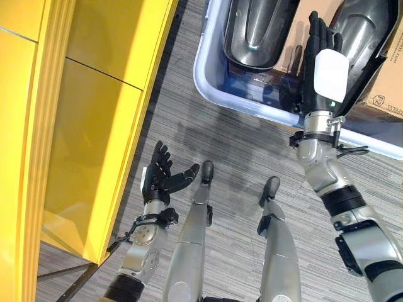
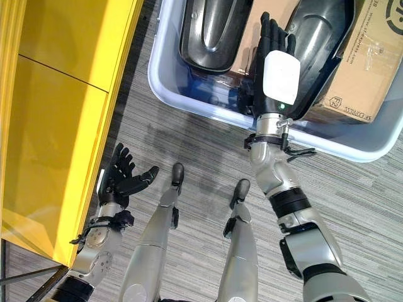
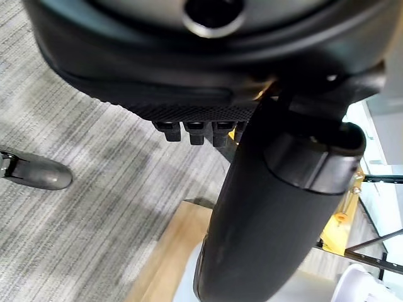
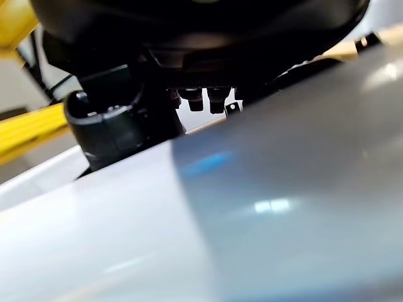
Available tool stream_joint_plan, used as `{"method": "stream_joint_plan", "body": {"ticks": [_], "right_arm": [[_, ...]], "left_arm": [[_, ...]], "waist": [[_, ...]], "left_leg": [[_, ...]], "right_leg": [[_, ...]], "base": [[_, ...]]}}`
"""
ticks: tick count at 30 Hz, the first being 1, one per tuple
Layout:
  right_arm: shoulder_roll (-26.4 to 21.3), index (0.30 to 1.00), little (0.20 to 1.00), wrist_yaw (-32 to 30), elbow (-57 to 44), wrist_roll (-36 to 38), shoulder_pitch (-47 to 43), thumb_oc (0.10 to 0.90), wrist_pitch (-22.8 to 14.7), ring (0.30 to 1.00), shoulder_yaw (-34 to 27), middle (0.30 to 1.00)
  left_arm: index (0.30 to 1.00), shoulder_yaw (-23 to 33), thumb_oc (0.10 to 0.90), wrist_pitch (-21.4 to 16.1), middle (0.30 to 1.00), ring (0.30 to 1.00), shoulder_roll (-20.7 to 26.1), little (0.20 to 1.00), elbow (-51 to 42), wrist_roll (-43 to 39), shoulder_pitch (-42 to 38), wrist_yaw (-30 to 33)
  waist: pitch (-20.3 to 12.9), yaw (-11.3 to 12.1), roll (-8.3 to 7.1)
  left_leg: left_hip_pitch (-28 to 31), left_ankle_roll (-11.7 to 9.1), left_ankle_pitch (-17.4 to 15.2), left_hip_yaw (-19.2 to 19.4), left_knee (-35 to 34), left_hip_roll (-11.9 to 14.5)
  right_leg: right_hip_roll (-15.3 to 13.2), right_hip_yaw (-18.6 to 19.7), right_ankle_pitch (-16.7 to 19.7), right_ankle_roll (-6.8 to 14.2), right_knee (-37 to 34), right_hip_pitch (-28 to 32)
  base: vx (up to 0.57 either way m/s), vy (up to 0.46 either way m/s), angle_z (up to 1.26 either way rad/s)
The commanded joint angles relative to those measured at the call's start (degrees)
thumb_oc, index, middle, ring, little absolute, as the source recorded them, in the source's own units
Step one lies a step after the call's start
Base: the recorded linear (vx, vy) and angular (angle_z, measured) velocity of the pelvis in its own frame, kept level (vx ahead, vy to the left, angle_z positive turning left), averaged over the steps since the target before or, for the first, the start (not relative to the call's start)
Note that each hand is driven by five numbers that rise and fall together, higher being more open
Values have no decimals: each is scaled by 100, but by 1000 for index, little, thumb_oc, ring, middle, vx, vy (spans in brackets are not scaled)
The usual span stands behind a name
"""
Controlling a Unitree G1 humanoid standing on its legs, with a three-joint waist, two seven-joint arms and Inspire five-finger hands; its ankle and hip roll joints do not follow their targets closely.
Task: Move parts from the plastic box to the shelf.
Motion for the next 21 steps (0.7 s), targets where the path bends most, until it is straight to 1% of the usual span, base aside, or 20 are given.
{"method": "stream_joint_plan", "body": {"ticks": [1, 2, 4, 5, 6, 7, 11, 13, 14, 15, 16, 19, 20, 21], "right_arm": [[-1059, 1000, 1000, 51, -677, -546, 100, 900, -333, 1000, 81, 1000], [-1066, 1000, 1000, 53, -680, -546, 90, 900, -333, 1000, 77, 1000], [-1409, 1000, 1000, 182, -652, -678, -29, 900, -383, 1000, 268, 1000], [-1590, 1000, 1000, 271, -614, -730, -154, 900, -402, 1000, 381, 1000], [-1914, 1000, 1000, 390, -604, -837, -297, 900, -470, 1000, 595, 1000], [-1922, 1000, 1000, 389, -598, -834, -323, 900, -471, 1000, 604, 1000], [-2515, 1000, 1000, 645, -605, -998, -760, 900, -573, 1000, 1092, 1000], [-2577, 1000, 1000, 684, -592, -988, -841, 900, -592, 1000, 1184, 1000], [-2746, 1000, 1000, 770, -565, -1025, -1073, 900, -620, 1000, 1421, 1000], [-2810, 1000, 1000, 797, -562, -1008, -1171, 900, -628, 1000, 1475, 1000], [-2852, 1000, 1000, 822, -592, -986, -1220, 900, -634, 1000, 1504, 1000], [-2870, 1000, 1000, 805, -840, -874, -1224, 900, -652, 1000, 1316, 1000], [-2839, 1000, 1000, 737, -1028, -784, -1134, 900, -655, 1000, 1105, 1000], [-2841, 1000, 1000, 738, -1120, -801, -1108, 900, -665, 1000, 1045, 1000]], "left_arm": [[1000, 356, 900, -468, 1000, 1000, 405, 1000, -846, 67, 543, -275], [1000, 360, 900, -467, 1000, 1000, 403, 1000, -848, 65, 531, -277], [1000, 376, 900, -467, 1000, 1000, 465, 1000, -851, 36, 575, -365], [1000, 386, 900, -464, 1000, 1000, 481, 1000, -854, 5, 583, -416], [1000, 410, 900, -464, 1000, 1000, 521, 1000, -843, -45, 646, -477], [1000, 418, 900, -464, 1000, 1000, 513, 1000, -845, -46, 632, -478], [1000, 480, 900, -424, 1000, 1000, 580, 1000, -842, -88, 714, -547], [1000, 487, 900, -422, 1000, 1000, 587, 1000, -836, -95, 737, -552], [1000, 501, 900, -406, 1000, 1000, 603, 1000, -821, -110, 747, -568], [1000, 514, 900, -406, 1000, 1000, 599, 1000, -820, -105, 733, -565], [1000, 527, 900, -397, 1000, 1000, 593, 1000, -807, -108, 741, -556], [1000, 547, 900, -385, 1000, 1000, 542, 1000, -789, -104, 712, -511], [1000, 557, 900, -370, 1000, 1000, 502, 1000, -757, -77, 713, -481], [1000, 567, 900, -361, 1000, 1000, 496, 1000, -749, -77, 702, -477]], "waist": [[-77, -174, 45], [-77, -172, 53], [-77, -146, 31], [-77, -139, 34], [-77, -126, 21], [-77, -129, 33], [-77, -106, 11], [-77, -107, 4], [-77, -94, -10], [-77, -94, -7], [-77, -93, -19], [-77, -114, -33], [-77, -130, -45], [-77, -126, -47]], "left_leg": [[-238, -17, -488, 2, 512, 223], [-262, -12, -445, -1, 494, 226], [-213, -28, -479, -7, 510, 220], [-235, -27, -434, -19, 492, 223], [-206, -39, -475, -26, 529, 216], [-233, -34, -430, -30, 508, 220], [-205, -65, -406, -31, 499, 229], [-171, -71, -442, -30, 512, 228], [-142, -79, -431, -28, 492, 234], [-155, -73, -388, -33, 472, 235], [-128, -80, -428, -30, 492, 233], [-137, -78, -392, -33, 469, 241], [-98, -81, -434, -31, 476, 240], [-91, -79, -438, -29, 473, 237]], "right_leg": [[-138, 319, -553, 164, -154, 1194], [-132, 319, -521, 163, -162, 1166], [-139, 305, -563, 168, -148, 1221], [-132, 302, -536, 170, -157, 1201], [-137, 304, -584, 173, -129, 1244], [-130, 305, -551, 172, -136, 1212], [-133, 299, -559, 174, -135, 1238], [-141, 294, -591, 176, -131, 1271], [-138, 293, -592, 175, -135, 1286], [-132, 295, -562, 173, -140, 1264], [-136, 294, -599, 169, -128, 1293], [-125, 291, -582, 160, -138, 1291], [-127, 296, -621, 157, -141, 1334], [-127, 296, -624, 154, -146, 1345]], "base": [[0, 0, 0], [0, 0, 0], [0, 0, 0], [0, 0, 0], [-30, -6, 1], [0, 0, 0], [0, 0, 0], [0, 0, 0], [0, 0, 0], [0, 0, 0], [0, 0, 0], [0, 0, 0], [0, 0, 0], [0, 0, 0]]}}
